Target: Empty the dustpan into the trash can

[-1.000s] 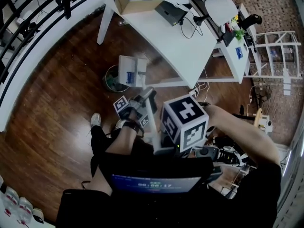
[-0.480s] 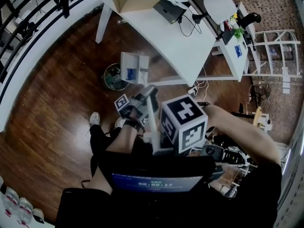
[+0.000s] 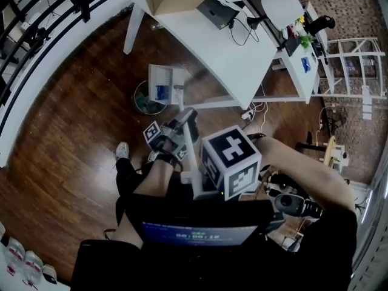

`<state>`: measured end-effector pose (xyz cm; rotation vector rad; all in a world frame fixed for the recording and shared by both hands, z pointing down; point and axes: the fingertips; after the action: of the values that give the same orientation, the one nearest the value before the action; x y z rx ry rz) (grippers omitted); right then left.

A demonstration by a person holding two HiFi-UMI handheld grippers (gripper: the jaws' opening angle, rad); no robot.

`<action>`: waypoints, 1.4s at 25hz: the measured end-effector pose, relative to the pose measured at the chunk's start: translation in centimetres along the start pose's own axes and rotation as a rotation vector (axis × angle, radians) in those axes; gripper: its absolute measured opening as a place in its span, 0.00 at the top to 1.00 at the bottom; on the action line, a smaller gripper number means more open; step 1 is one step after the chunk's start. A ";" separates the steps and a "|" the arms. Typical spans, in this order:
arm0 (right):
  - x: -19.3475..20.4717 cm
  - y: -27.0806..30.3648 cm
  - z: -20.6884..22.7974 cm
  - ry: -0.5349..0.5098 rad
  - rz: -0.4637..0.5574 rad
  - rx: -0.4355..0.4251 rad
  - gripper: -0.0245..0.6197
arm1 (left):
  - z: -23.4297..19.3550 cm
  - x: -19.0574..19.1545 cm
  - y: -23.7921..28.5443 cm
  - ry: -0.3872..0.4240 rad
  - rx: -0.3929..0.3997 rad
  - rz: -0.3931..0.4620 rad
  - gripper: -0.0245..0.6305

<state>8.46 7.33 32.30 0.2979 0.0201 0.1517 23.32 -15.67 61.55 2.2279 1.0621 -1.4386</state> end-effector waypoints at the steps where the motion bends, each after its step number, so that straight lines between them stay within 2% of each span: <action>1: 0.0 0.3 -0.1 0.003 -0.018 0.001 0.85 | -0.2 0.0 -0.1 0.001 0.003 -0.003 0.85; 7: -0.4 1.5 -0.4 0.025 -0.117 -0.003 0.85 | -1.5 0.5 -0.6 -0.018 0.002 -0.030 0.85; 15: -0.3 1.8 -0.3 0.039 -0.129 -0.009 0.85 | -1.9 0.7 -0.5 -0.029 0.019 -0.036 0.85; 27: -1.4 2.4 -0.5 0.054 -0.166 -0.020 0.85 | -1.1 0.9 -1.1 -0.070 0.086 -0.028 0.86; 35: -2.0 2.9 -0.6 0.046 -0.181 -0.008 0.85 | 0.1 0.5 -1.8 -0.057 0.116 -0.023 0.86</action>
<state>6.04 9.96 32.62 0.2829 0.0918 -0.0208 22.14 -14.28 61.31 2.2451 1.0133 -1.6021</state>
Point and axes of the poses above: the fingertips, and each gripper's own axes: y forward along the fingers, z to its right, x out of its underside, and after that the axes turned 1 degree about -z, right-handed
